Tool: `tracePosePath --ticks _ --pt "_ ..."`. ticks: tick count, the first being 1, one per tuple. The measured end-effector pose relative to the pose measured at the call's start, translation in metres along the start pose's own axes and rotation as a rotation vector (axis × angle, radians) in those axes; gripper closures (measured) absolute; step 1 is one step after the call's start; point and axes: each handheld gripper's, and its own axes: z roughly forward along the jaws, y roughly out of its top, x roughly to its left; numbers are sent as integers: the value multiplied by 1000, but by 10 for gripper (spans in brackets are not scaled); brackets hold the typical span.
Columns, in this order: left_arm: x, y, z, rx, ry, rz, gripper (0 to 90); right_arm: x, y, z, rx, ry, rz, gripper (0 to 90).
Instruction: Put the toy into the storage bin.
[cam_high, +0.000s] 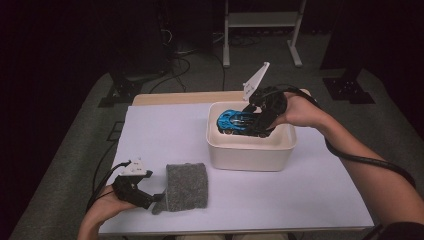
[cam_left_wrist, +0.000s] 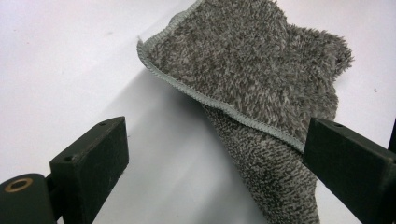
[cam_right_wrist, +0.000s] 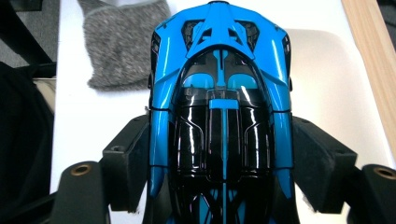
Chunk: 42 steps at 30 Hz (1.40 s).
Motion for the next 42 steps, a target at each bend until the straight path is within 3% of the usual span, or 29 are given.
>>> tracePosePath --ticks 6,14,23,42 --pt "1 -1 0 4 3 0 63 -18 -12 6 10 -11 40 271" --pt "-1 -2 -2 1 5 -2 63 -28 -18 17 26 -3 58 271" --pt "-1 2 -1 4 8 4 64 -31 -25 36 22 23 71 271" --pt "-2 1 -1 2 5 -1 63 -32 -29 78 92 88 65 271"
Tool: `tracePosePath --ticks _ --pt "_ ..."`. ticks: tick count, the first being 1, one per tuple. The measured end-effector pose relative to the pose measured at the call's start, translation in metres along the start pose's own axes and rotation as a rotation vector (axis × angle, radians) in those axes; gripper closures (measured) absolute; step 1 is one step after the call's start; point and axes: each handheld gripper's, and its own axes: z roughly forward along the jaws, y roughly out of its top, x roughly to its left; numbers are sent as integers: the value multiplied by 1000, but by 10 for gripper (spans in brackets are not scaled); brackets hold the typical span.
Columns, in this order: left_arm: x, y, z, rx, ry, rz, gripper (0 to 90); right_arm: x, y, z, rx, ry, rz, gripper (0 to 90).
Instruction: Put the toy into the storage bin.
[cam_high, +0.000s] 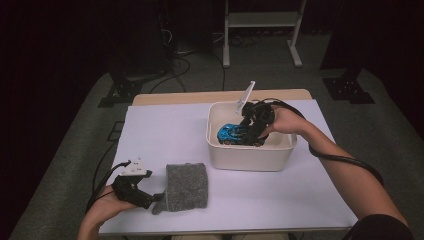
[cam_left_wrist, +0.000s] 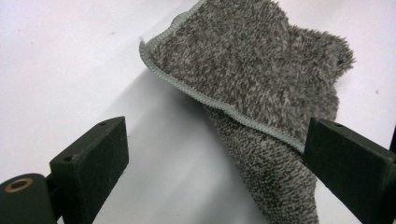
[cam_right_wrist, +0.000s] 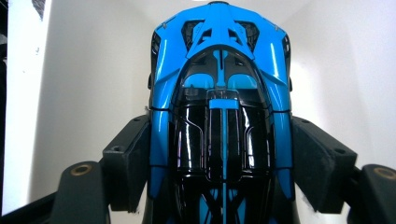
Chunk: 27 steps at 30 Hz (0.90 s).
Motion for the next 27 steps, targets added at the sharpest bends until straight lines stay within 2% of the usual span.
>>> tracePosePath --ticks 15,27 --pt "0 -3 0 8 -1 -8 64 -8 0 27 50 29 13 271" --pt "1 -4 2 19 1 -4 64 -9 -2 38 64 62 26 270"
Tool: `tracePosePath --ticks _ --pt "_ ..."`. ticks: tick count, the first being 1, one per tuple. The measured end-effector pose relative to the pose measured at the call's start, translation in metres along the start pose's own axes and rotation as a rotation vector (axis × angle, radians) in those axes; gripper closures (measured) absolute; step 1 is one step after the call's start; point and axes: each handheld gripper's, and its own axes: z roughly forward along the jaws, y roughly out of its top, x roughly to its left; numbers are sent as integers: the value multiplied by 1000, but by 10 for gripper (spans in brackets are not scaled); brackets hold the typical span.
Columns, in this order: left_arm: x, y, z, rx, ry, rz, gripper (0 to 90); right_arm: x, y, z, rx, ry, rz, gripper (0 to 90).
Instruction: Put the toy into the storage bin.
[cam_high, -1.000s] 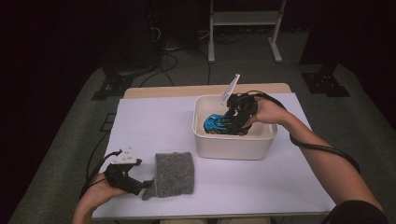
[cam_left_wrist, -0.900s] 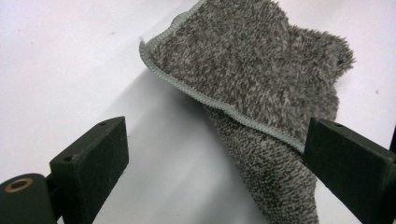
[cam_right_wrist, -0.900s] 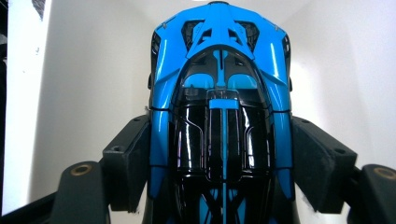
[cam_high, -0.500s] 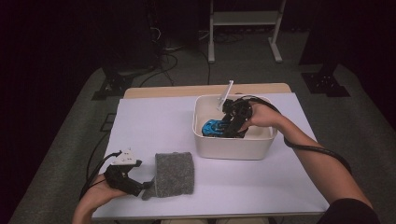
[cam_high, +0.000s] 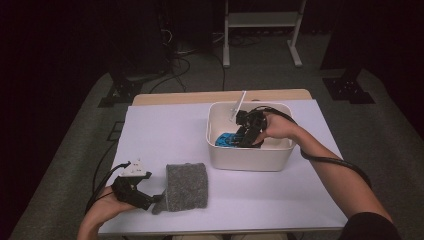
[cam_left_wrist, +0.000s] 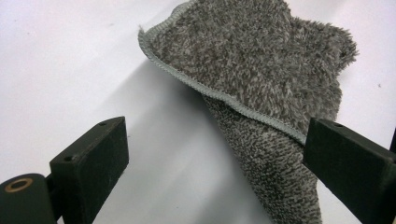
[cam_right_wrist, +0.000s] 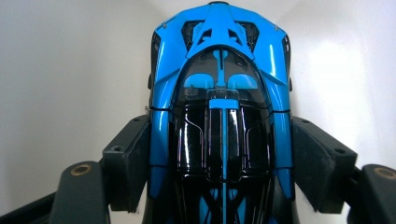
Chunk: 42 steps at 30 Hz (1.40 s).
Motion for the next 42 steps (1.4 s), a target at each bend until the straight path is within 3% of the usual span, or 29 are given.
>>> tracePosePath --ticks 23,42 --pt "0 -2 -3 -8 -6 -4 64 -1 -1 5 11 28 7 269" --pt "-2 -3 -4 -4 -8 -3 63 -3 -2 5 14 44 49 254"
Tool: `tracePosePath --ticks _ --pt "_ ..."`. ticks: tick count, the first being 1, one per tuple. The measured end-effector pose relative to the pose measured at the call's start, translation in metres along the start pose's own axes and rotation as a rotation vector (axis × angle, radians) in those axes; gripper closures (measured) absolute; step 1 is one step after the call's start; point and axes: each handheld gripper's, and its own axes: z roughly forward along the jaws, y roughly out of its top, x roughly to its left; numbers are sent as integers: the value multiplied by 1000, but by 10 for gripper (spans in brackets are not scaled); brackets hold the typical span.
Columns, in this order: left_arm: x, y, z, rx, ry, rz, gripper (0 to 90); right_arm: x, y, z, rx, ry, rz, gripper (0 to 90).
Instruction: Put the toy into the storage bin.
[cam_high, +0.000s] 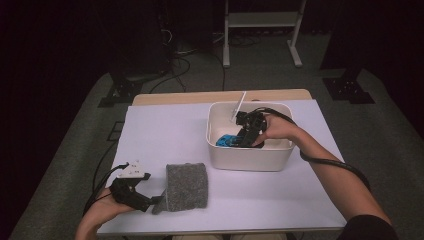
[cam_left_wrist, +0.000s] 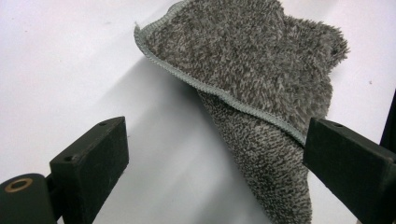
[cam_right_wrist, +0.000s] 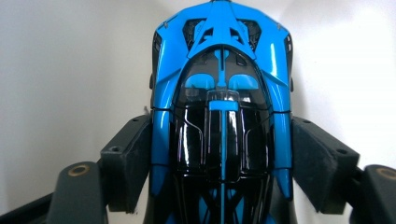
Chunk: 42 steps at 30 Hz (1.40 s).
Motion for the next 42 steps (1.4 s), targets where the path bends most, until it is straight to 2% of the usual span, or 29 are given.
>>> tracePosePath --ticks 1,4,6,12,18,30,42 --pt "0 0 0 0 -1 1 63 0 0 -1 -14 2 15 254" --pt "0 0 0 0 0 3 63 -1 1 -11 -70 9 9 307" --pt "0 0 0 0 1 4 64 0 3 -14 -57 -10 5 291" --pt "-1 0 -1 -4 2 5 63 1 3 -12 -43 -8 9 289" --pt "-1 0 -1 -3 3 6 63 1 1 -12 -51 0 10 288" --pt "-2 0 0 -4 2 8 63 6 -6 -26 -80 -8 18 288" --pt "-3 4 1 -14 4 15 63 21 -14 -61 -152 -46 26 276"
